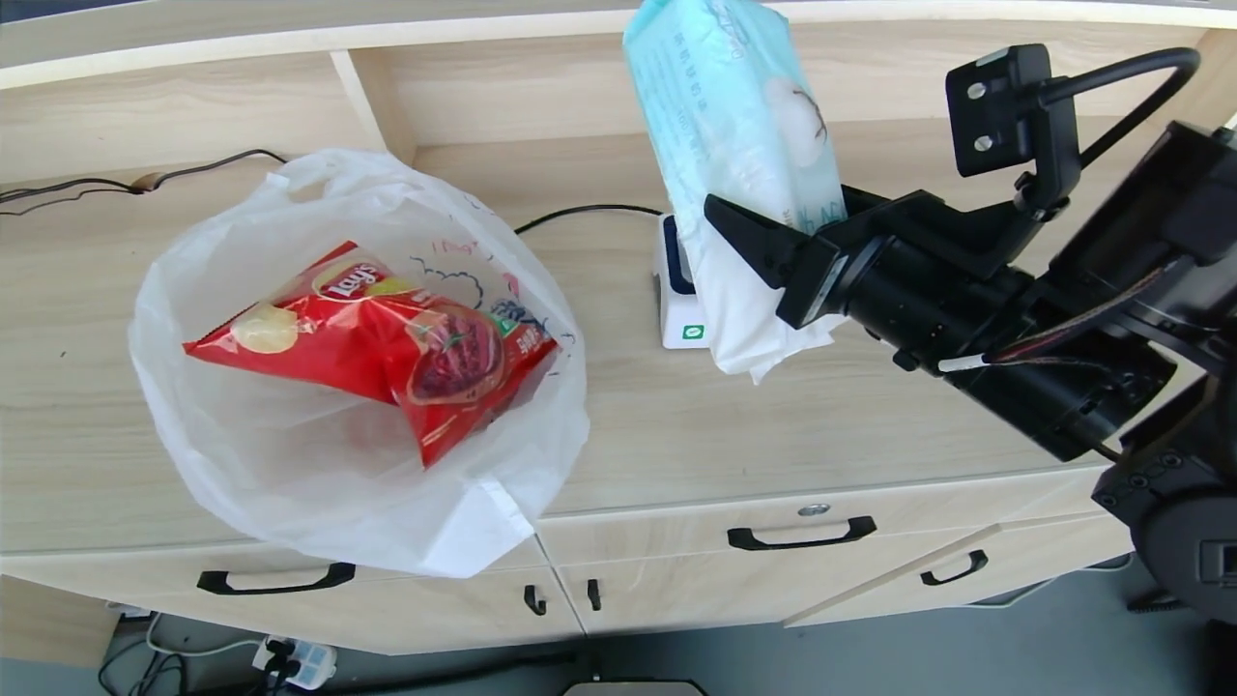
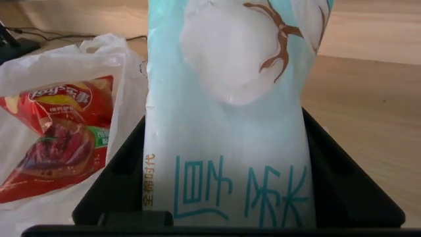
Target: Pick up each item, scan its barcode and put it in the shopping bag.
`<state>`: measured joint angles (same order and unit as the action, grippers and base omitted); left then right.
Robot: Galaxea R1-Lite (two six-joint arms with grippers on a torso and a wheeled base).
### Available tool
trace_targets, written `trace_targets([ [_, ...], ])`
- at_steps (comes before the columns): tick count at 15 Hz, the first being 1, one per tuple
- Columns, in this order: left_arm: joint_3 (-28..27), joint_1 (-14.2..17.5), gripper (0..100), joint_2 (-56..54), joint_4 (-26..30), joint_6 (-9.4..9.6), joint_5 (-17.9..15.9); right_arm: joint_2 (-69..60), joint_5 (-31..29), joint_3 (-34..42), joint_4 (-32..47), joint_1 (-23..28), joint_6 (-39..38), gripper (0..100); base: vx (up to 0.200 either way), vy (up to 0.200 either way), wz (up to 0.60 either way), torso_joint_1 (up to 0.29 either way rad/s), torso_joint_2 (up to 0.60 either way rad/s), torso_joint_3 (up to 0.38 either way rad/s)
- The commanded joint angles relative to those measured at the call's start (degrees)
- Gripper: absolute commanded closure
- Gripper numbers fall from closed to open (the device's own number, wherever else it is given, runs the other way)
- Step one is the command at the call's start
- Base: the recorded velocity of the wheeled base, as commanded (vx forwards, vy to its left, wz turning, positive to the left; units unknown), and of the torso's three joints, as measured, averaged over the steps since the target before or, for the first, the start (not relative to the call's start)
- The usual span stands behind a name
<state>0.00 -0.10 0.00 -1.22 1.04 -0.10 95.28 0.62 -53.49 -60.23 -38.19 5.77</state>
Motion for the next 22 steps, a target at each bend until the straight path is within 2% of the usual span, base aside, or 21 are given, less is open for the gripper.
trace_targets([
  [1,0.0,0.01,0,0.09,-0.01,0.02,0.01,-1.33,-0.09,-0.03,0.12,0.58,0.3,100,0.0,0.2,0.0,-0.002,0.0,0.002],
  [6,0.0,0.01,0,0.09,0.08,0.02,0.01,-5.72,-0.18,3.39,0.38,1.37,0.47,100,0.0,0.0,0.6,0.002,0.0,0.0],
  [9,0.0,0.01,0,0.09,0.08,-0.07,0.01,-9.85,-0.01,10.43,-0.24,5.94,0.56,100,0.0,0.0,0.6,-0.001,0.0,0.001],
  [10,0.0,0.01,0,0.09,0.08,-0.07,0.01,-10.99,1.49,10.25,-0.06,10.16,0.39,100,0.0,0.0,0.6,0.007,0.0,0.002],
  [12,0.0,0.01,0,0.09,0.08,-0.07,0.01,-10.91,6.67,5.94,0.64,14.11,-0.58,100,0.0,0.0,0.0,0.0,0.0,0.0],
  [13,0.0,0.01,0,0.09,0.08,-0.16,0.01,-10.91,13.26,0.32,3.02,17.71,-1.11,100,0.0,0.0,0.0,0.0,0.0,0.0],
  [14,0.0,0.01,0,0.09,0.08,-0.16,0.01,-11.08,15.64,-4.08,5.83,17.71,-1.11,100,0.0,0.0,0.0,0.0,0.0,0.0],
  [16,0.0,0.01,0,0.09,0.16,-0.16,0.01,-12.14,15.02,-8.65,10.66,13.5,-1.02,100,0.0,0.0,0.0,0.0,0.0,0.0],
  [19,0.0,0.01,0,0.09,0.08,-0.16,0.01,-12.75,9.75,-5.13,11.89,5.32,-1.9,100,0.0,0.0,0.0,0.0,0.0,0.0],
  [22,0.0,0.01,0,0.09,0.08,-0.25,0.01,-11.17,9.49,-1.62,11.81,3.74,-4.27,100,0.0,0.0,0.0,0.0,0.0,0.0],
])
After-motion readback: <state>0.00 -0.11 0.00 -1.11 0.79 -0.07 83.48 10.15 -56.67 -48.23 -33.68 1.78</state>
